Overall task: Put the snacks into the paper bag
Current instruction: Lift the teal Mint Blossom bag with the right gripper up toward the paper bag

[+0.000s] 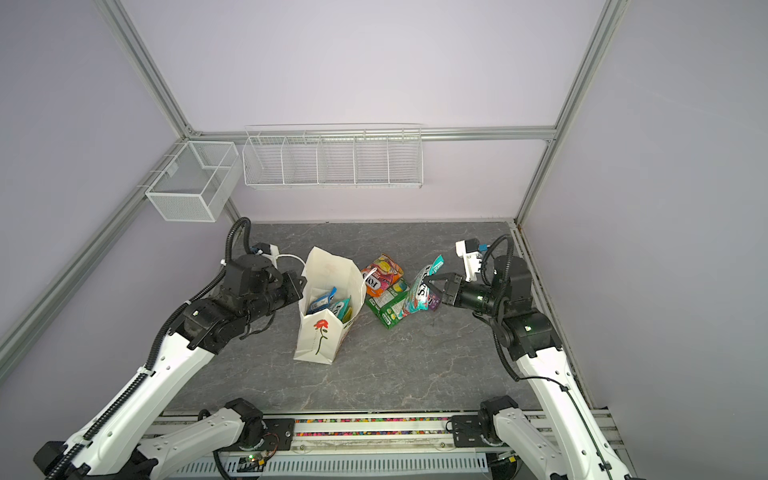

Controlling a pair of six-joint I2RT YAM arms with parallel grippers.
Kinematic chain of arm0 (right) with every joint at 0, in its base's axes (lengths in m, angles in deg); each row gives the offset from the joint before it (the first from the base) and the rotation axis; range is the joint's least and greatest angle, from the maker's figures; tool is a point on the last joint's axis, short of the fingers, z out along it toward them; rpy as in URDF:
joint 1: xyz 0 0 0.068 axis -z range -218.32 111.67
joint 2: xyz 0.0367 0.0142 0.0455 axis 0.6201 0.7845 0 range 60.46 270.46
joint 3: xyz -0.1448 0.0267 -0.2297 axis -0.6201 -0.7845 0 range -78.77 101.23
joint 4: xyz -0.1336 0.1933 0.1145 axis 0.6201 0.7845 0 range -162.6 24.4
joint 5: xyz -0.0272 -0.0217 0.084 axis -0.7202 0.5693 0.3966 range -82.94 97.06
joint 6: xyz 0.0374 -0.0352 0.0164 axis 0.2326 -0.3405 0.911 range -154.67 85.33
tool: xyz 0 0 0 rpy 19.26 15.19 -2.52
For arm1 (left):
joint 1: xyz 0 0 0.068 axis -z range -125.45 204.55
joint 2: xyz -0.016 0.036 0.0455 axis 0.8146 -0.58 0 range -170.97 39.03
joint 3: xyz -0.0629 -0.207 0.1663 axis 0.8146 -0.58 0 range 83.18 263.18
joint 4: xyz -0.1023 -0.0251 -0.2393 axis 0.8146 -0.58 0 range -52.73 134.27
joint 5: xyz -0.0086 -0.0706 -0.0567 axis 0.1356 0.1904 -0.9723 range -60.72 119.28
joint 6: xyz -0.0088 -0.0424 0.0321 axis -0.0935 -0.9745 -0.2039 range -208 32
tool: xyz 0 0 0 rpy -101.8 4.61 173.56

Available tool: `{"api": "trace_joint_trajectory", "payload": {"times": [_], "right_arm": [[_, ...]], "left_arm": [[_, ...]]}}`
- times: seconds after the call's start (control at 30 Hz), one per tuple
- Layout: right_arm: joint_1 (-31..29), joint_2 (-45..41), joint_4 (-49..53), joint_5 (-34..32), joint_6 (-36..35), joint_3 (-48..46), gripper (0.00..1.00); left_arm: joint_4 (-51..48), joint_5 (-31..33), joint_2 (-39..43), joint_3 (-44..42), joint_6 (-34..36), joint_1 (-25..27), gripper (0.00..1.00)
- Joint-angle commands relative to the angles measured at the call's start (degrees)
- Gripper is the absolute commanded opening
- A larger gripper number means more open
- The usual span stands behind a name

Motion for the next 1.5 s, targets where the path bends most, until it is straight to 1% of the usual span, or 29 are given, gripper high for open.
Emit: {"api": "trace_joint_trajectory", "payload": {"times": [0.0,0.6,1.47], "right_arm": [[-1.1,0.1,-3.1,0.2,1.0,3.1,0.06],[-6.3,3.8,-6.3,0.4,2.4,13.2,0.07],[-16.5,11.4,-9.3,-1.7,1.6,25.7,0.07]], "left_arm": [[1.4,0.1,0.8,-0.3,-0.2,0.3,0.0],[1.4,0.1,1.4,-0.7,-0.4,0.3,0.0],[0.9,0.3,1.8,-0.4,-0.3,0.3,0.0]]}}
